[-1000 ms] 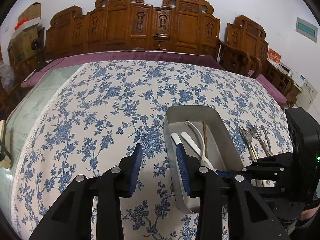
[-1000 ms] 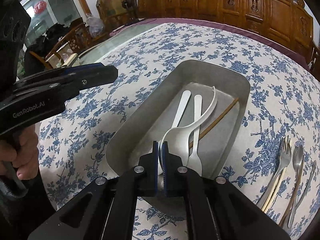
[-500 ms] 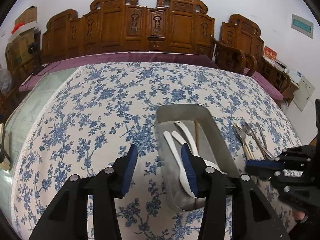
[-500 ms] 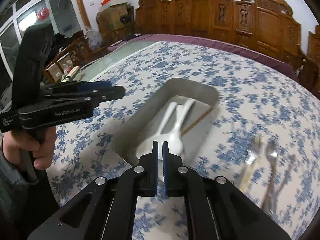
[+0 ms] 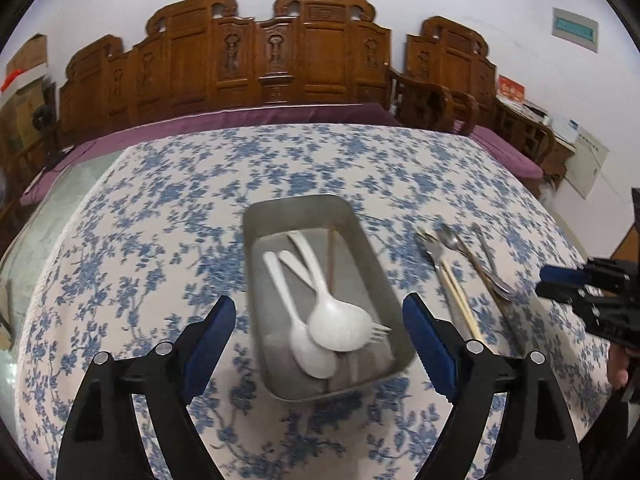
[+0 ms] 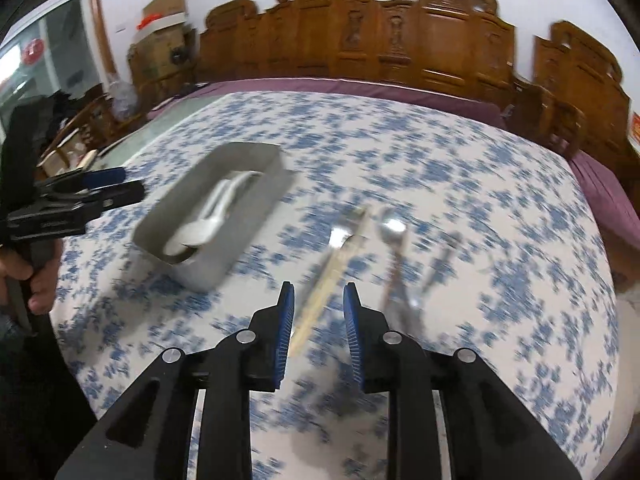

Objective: Organize utensils
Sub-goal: 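Reach the right tool to the utensil pile and grasp a wooden chopstick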

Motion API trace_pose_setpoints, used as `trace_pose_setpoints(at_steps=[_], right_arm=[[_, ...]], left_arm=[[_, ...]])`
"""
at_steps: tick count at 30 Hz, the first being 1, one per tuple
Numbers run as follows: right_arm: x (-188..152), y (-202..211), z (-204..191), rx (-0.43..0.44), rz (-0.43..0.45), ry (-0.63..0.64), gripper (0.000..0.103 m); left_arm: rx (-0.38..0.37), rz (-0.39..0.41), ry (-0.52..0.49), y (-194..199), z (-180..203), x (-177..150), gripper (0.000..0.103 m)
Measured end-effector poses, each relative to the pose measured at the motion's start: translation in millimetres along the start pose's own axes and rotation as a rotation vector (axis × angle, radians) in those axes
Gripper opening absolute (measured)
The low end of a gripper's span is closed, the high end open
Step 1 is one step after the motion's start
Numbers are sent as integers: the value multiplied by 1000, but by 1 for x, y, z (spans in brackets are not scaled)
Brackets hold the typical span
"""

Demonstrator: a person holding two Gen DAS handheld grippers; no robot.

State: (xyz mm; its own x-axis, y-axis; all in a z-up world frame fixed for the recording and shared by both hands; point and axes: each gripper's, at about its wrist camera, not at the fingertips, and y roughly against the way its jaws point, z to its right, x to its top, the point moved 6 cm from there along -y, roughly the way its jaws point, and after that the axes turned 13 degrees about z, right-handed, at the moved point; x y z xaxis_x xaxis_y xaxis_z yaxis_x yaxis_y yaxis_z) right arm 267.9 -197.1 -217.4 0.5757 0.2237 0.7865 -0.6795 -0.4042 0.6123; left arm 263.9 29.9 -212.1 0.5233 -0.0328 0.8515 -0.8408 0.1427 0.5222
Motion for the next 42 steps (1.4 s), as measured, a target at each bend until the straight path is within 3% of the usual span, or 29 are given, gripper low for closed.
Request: trace_pose_setpoints(at_steps=[8, 15, 21, 30, 33, 42], right_arm=[[-21, -11, 29, -57, -36, -46, 27], [-48, -29, 19, -42, -114, -55, 27], [-58, -49, 15, -82, -167, -65, 27], [-56, -64, 16, -173, -204, -35, 19], [-55, -65, 20, -187, -210, -43, 10], [-62, -44, 17, -90, -205, -73, 6]], left_arm=[[-35, -5, -26, 2, 31, -10, 85], [-55, -8, -47, 3, 54, -18, 85], [-64, -14, -70, 3, 69, -26, 85], [-59, -21, -79, 7, 77, -31, 85], [-54, -12, -88, 12, 80, -31, 85], [-27, -10, -150, 28, 94, -28, 85]])
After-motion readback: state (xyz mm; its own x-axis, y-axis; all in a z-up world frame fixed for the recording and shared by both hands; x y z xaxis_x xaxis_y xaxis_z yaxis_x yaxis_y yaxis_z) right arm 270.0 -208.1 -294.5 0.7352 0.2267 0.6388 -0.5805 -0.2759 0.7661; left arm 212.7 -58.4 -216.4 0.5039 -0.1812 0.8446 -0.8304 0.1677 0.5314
